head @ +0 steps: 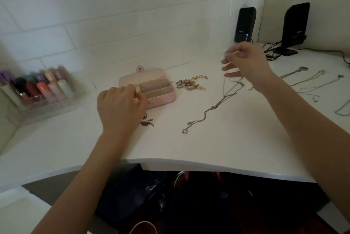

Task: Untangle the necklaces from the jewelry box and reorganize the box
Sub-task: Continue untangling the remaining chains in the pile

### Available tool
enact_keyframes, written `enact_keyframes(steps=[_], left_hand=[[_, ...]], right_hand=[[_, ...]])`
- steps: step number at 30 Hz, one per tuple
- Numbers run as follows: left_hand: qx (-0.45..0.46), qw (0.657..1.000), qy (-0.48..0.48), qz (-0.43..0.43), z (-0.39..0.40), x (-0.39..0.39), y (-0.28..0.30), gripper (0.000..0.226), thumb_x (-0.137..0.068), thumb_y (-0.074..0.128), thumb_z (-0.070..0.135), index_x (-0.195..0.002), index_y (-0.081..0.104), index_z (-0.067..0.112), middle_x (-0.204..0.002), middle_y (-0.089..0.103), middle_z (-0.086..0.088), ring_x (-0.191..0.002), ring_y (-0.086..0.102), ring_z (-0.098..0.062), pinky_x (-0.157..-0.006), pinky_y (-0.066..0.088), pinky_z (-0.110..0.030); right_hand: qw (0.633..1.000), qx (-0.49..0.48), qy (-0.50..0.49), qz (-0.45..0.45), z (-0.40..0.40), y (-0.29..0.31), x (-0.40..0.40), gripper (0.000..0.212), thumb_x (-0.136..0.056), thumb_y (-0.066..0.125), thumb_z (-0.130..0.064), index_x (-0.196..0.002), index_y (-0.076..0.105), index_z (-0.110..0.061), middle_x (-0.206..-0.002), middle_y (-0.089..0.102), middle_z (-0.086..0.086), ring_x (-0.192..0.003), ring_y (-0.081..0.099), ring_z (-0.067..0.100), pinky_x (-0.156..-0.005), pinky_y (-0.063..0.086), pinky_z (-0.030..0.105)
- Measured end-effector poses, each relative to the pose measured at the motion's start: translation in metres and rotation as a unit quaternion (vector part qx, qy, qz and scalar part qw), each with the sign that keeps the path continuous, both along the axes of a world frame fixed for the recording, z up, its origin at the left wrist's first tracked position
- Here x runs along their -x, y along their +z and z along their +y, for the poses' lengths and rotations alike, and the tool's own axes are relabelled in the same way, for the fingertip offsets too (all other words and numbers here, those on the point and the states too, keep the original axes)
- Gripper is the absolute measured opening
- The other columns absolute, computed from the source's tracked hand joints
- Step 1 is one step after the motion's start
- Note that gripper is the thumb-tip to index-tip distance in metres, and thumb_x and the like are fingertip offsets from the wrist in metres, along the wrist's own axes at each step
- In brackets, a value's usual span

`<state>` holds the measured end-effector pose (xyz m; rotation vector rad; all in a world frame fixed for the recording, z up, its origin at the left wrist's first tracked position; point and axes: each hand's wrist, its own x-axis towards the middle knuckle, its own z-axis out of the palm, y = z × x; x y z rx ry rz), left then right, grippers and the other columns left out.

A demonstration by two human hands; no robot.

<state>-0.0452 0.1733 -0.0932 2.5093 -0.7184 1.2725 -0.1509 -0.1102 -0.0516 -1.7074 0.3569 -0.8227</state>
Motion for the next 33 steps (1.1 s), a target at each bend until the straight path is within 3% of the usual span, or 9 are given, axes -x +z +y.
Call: enact_keyframes(steps=[2, 4, 6, 9, 12, 17, 21, 28, 33], left_hand=[[0.031, 0.995, -0.092, 0.014, -0.015, 0.006, 0.004, 0.017, -0.085, 0.055, 0.024, -0.073, 0.06, 0.013, -0.068, 0.064, -0.005, -0.068, 0.058, -0.028, -0.081, 0.036, -0.034], [0.117, 0.963, -0.2, 0.141, -0.037, 0.017, 0.014, 0.01, -0.087, 0.058, 0.023, -0.089, 0.065, 0.016, -0.088, 0.068, 0.003, -0.087, 0.06, -0.017, -0.088, 0.033, -0.021], [0.198, 0.881, -0.298, 0.31, -0.063, 0.025, 0.021, 0.022, -0.088, 0.062, 0.019, -0.11, 0.064, 0.016, -0.108, 0.065, 0.007, -0.102, 0.058, -0.005, -0.091, 0.036, -0.01], [0.242, 0.749, -0.405, 0.466, -0.102, 0.029, 0.025, 0.044, -0.09, 0.063, 0.018, -0.131, 0.049, 0.013, -0.127, 0.06, -0.001, -0.11, 0.058, -0.005, -0.09, 0.046, -0.017], [0.256, 0.69, -0.454, 0.503, -0.125, 0.029, 0.02, 0.034, -0.094, 0.058, 0.017, -0.127, 0.052, 0.011, -0.112, 0.067, -0.002, -0.095, 0.063, -0.007, -0.084, 0.047, -0.023], [0.307, 0.698, -0.457, 0.459, -0.128, 0.03, 0.014, 0.021, -0.098, 0.048, 0.01, -0.092, 0.068, 0.013, -0.058, 0.054, 0.004, -0.053, 0.055, -0.007, -0.071, 0.055, -0.034], [0.307, 0.731, -0.408, 0.452, -0.122, 0.024, 0.01, 0.028, -0.098, 0.047, 0.012, -0.08, 0.068, 0.017, -0.054, 0.047, 0.005, -0.046, 0.044, -0.003, -0.051, 0.045, -0.022], [0.217, 0.798, -0.379, 0.416, -0.104, 0.024, 0.018, 0.021, -0.094, 0.056, 0.022, -0.078, 0.07, 0.019, -0.061, 0.059, 0.011, -0.054, 0.05, 0.004, -0.057, 0.037, -0.015], [0.152, 0.859, -0.338, 0.352, -0.085, 0.05, 0.029, 0.019, -0.093, 0.057, 0.024, -0.085, 0.073, 0.017, -0.068, 0.064, 0.01, -0.054, 0.053, 0.006, -0.054, 0.038, -0.011]], right_hand=[[0.995, 0.091, 0.026, 0.033, 0.006, 0.002, 0.0, 0.012, -0.088, 0.066, -0.009, -0.099, 0.065, -0.005, -0.083, 0.07, 0.009, -0.068, 0.065, 0.012, -0.072, 0.057, 0.031], [0.984, 0.168, 0.043, 0.042, 0.013, 0.004, -0.001, 0.013, -0.085, 0.069, -0.009, -0.098, 0.071, -0.007, -0.082, 0.071, 0.005, -0.07, 0.064, 0.004, -0.074, 0.052, 0.019], [0.981, 0.174, 0.083, 0.037, 0.02, 0.006, 0.0, 0.015, -0.084, 0.07, -0.009, -0.099, 0.073, -0.01, -0.085, 0.072, 0.004, -0.072, 0.064, 0.002, -0.075, 0.052, 0.013], [0.978, 0.165, 0.12, 0.029, 0.023, 0.007, 0.0, 0.013, -0.082, 0.072, -0.013, -0.094, 0.075, -0.02, -0.095, 0.07, 0.009, -0.084, 0.061, 0.014, -0.083, 0.051, 0.016], [0.975, 0.182, 0.122, 0.031, 0.023, 0.006, -0.001, 0.016, -0.082, 0.073, -0.013, -0.095, 0.075, -0.02, -0.093, 0.065, -0.003, -0.084, 0.056, 0.013, -0.073, 0.043, 0.01], [0.989, 0.053, 0.135, 0.023, 0.02, 0.005, -0.001, 0.011, -0.087, 0.067, -0.011, -0.097, 0.072, -0.014, -0.085, 0.071, 0.003, -0.074, 0.065, 0.007, -0.074, 0.054, 0.018], [0.995, 0.006, 0.102, -0.015, 0.019, 0.004, -0.002, 0.016, -0.089, 0.063, -0.004, -0.103, 0.068, -0.001, -0.081, 0.069, 0.008, -0.067, 0.066, 0.009, -0.071, 0.057, 0.02], [0.985, -0.05, -0.103, -0.13, -0.004, 0.011, 0.004, 0.013, -0.092, 0.058, -0.002, -0.103, 0.064, -0.002, -0.08, 0.064, 0.003, -0.066, 0.063, 0.003, -0.073, 0.055, 0.019], [0.98, -0.09, -0.152, -0.093, -0.021, 0.004, 0.008, 0.019, -0.095, 0.049, 0.002, -0.107, 0.064, -0.001, -0.08, 0.059, -0.002, -0.069, 0.058, 0.004, -0.079, 0.056, 0.021]])
